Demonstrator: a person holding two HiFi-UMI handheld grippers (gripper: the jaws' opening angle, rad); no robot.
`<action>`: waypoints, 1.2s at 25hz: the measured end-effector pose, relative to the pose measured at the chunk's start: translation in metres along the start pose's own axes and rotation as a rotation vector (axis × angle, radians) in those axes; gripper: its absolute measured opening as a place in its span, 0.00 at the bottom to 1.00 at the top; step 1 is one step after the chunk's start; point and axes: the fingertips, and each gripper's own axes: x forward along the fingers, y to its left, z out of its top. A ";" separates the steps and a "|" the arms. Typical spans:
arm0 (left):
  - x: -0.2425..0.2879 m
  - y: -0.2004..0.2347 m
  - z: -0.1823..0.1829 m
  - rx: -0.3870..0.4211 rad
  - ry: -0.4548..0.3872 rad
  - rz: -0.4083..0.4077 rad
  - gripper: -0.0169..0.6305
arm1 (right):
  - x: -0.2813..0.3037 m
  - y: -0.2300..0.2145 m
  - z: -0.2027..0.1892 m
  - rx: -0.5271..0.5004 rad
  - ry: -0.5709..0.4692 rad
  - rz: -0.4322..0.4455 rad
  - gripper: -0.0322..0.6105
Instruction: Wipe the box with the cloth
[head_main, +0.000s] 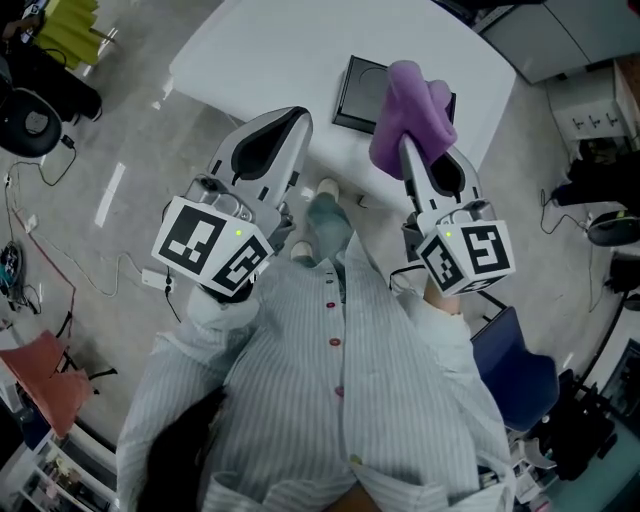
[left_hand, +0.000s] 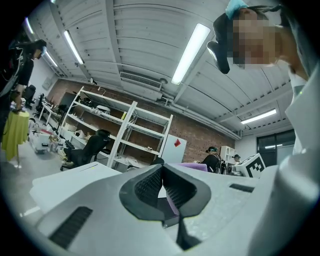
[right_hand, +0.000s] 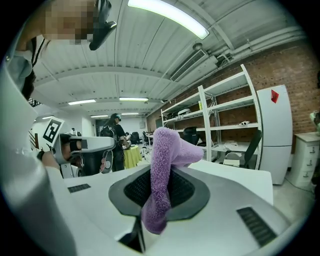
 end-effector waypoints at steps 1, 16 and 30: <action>0.013 0.004 0.002 0.001 0.003 -0.003 0.04 | 0.008 -0.010 0.004 -0.001 0.001 0.000 0.15; 0.143 0.043 0.015 0.008 0.057 -0.029 0.04 | 0.082 -0.116 0.037 0.026 0.017 -0.020 0.15; 0.182 0.063 -0.004 -0.006 0.140 -0.057 0.04 | 0.104 -0.138 0.037 0.040 0.049 -0.027 0.15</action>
